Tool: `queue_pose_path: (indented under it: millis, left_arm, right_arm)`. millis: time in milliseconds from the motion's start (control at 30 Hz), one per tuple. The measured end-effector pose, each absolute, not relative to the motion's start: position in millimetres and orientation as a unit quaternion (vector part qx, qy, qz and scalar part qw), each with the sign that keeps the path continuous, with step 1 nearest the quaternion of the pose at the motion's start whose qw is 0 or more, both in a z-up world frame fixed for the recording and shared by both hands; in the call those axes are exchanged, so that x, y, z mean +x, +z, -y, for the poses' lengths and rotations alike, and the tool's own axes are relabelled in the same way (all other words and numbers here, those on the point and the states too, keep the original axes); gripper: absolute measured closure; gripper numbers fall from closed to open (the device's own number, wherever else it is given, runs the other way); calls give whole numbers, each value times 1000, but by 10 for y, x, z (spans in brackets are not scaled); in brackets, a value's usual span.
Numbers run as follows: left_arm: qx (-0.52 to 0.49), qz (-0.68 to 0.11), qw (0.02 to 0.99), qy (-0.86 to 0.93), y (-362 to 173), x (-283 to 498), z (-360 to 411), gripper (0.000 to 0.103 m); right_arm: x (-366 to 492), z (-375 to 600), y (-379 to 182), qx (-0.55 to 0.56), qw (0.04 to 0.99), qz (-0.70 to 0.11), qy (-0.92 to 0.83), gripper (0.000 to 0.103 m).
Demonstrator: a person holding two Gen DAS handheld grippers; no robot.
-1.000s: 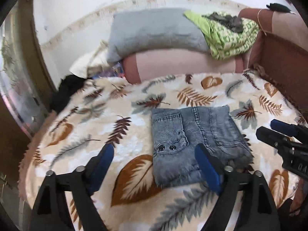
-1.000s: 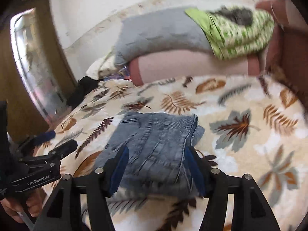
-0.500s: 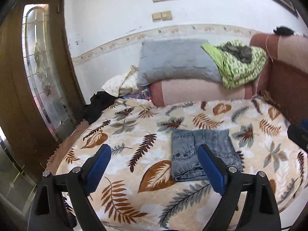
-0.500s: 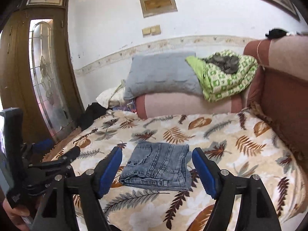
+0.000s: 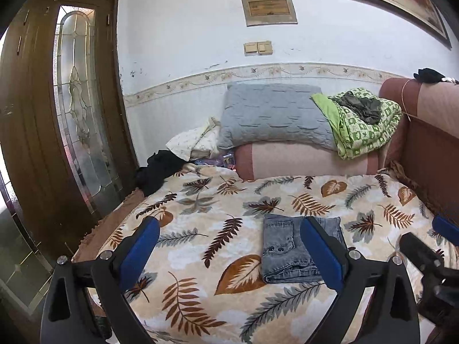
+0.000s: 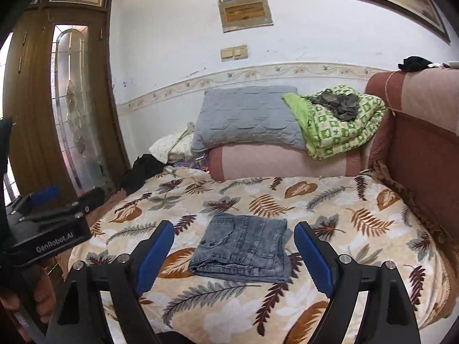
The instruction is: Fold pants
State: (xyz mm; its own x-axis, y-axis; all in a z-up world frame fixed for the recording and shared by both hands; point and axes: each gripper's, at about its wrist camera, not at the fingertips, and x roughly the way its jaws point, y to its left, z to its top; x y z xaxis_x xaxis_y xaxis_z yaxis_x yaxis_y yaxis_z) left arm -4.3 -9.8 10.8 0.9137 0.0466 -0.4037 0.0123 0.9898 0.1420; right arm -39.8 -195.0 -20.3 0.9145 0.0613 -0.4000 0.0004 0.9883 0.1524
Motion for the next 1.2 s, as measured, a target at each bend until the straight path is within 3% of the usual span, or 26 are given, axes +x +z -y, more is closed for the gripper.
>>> queue_pose_path:
  millis: [1200]
  left_arm:
    - [66,-232,971,4,-47,130,54,4]
  right_arm:
    - [-152,1822,-424,57,971,-231,17,15]
